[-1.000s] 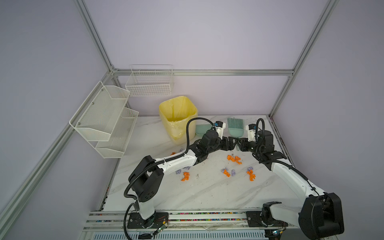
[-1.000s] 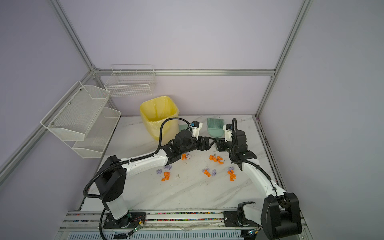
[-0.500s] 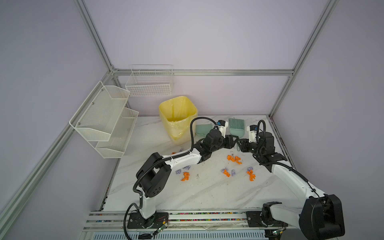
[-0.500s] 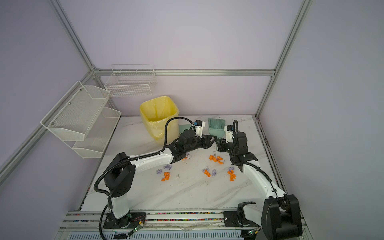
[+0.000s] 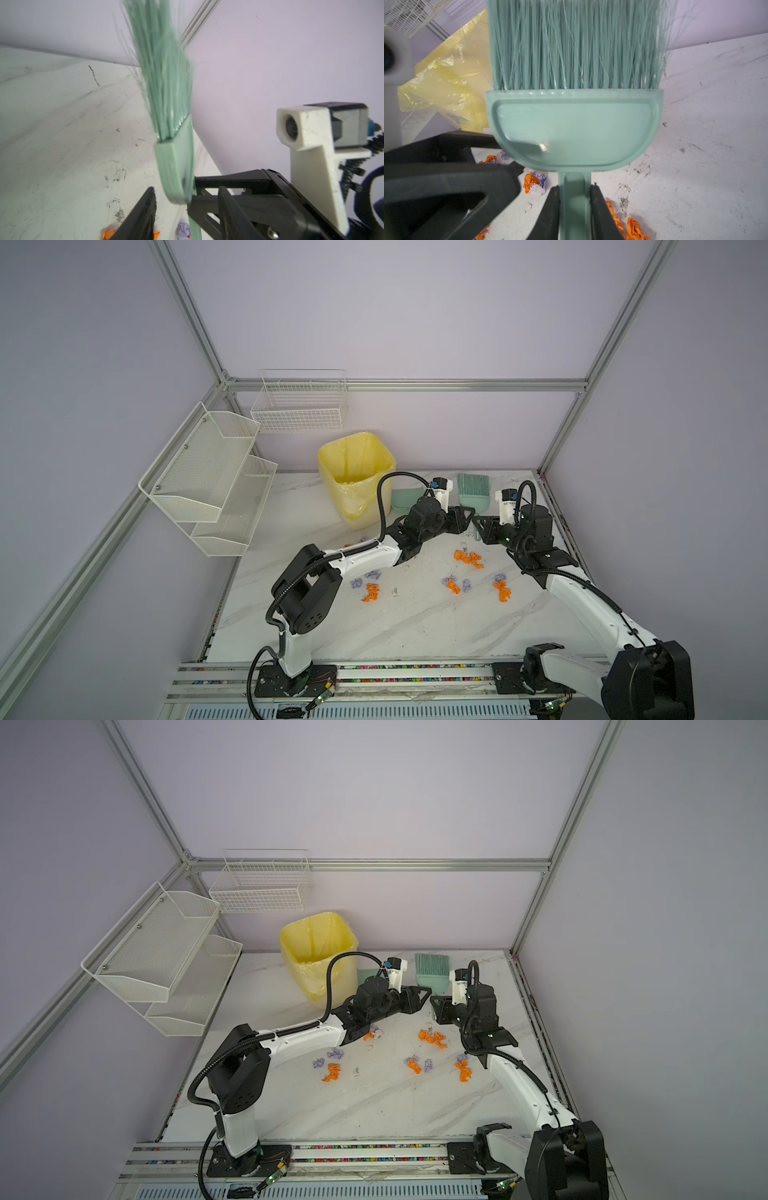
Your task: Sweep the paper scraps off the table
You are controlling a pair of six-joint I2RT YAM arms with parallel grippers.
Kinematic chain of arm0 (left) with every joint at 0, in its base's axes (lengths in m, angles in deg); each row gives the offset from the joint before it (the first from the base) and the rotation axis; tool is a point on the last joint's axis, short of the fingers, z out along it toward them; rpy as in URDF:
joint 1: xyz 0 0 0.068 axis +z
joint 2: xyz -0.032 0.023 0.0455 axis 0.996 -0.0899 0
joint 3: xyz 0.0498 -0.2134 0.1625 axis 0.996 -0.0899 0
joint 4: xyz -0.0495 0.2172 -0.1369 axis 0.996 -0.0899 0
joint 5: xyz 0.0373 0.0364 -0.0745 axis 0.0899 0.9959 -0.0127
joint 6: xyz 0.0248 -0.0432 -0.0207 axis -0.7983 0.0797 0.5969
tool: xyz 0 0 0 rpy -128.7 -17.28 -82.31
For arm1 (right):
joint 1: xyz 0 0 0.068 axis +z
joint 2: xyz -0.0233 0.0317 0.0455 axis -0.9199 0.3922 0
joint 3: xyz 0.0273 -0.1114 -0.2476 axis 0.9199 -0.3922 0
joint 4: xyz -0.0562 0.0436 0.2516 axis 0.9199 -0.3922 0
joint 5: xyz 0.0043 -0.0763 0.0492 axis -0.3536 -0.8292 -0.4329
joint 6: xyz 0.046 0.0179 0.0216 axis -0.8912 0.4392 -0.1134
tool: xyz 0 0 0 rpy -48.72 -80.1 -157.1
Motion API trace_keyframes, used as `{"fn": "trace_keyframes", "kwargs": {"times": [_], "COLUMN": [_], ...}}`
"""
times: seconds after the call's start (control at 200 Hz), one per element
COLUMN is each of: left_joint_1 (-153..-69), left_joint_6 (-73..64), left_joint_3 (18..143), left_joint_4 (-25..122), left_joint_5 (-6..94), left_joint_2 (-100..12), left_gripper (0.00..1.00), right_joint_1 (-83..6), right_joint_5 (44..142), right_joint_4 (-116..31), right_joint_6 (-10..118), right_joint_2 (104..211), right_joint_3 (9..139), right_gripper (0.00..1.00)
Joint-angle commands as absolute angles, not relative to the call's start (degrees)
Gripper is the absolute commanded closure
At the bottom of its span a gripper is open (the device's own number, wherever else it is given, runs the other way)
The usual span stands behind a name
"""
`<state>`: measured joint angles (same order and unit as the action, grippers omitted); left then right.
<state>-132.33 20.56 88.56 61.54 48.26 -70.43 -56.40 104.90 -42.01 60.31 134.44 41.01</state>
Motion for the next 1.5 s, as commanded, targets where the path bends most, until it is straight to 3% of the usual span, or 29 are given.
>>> {"fn": "trace_keyframes", "kwargs": {"times": [0.0,0.175,0.43,0.6,0.795,0.85,1.1,1.38,1.495], "left_joint_1": [-131.56,-131.15,-131.19,-131.25,-131.16,-131.16,-128.97,-124.94,-124.14], "left_joint_6": [20.83,21.45,24.84,25.14,24.94,24.95,24.56,26.27,27.46], "left_joint_3": [88.44,88.15,92.57,92.14,92.49,92.42,87.41,79.04,77.26], "left_joint_4": [64.68,65.61,65.67,66.25,66.68,66.59,67.76,72.25,74.19], "left_joint_5": [50.55,50.73,44.32,44.80,45.30,45.60,46.40,47.27,46.70], "left_joint_2": [-67.04,-67.05,-69.92,-70.07,-69.71,-69.61,-66.24,-58.84,-57.06], "left_gripper": [0.47,0.46,0.61,0.82,1.00,1.00,1.00,1.00,1.00], "right_joint_1": [-56.11,-56.11,-56.10,-56.13,-56.18,-56.13,-56.11,-56.15,-56.11], "right_joint_5": [105.45,106.63,108.01,109.13,110.27,110.89,115.84,120.50,121.79], "right_joint_4": [-42.74,-42.75,-41.67,-41.09,-40.01,-39.73,-35.82,-23.06,-13.57], "right_joint_6": [60.24,59.87,59.45,59.14,59.32,59.14,55.59,43.75,35.36], "right_joint_2": [133.56,133.33,133.33,133.58,132.95,132.64,130.73,131.74,132.42], "right_joint_3": [41.88,41.83,40.79,40.86,39.91,39.50,36.53,32.01,28.72], "right_gripper": [0.93,0.94,0.93,0.94,0.94,0.93,0.56,0.37,0.11]}}
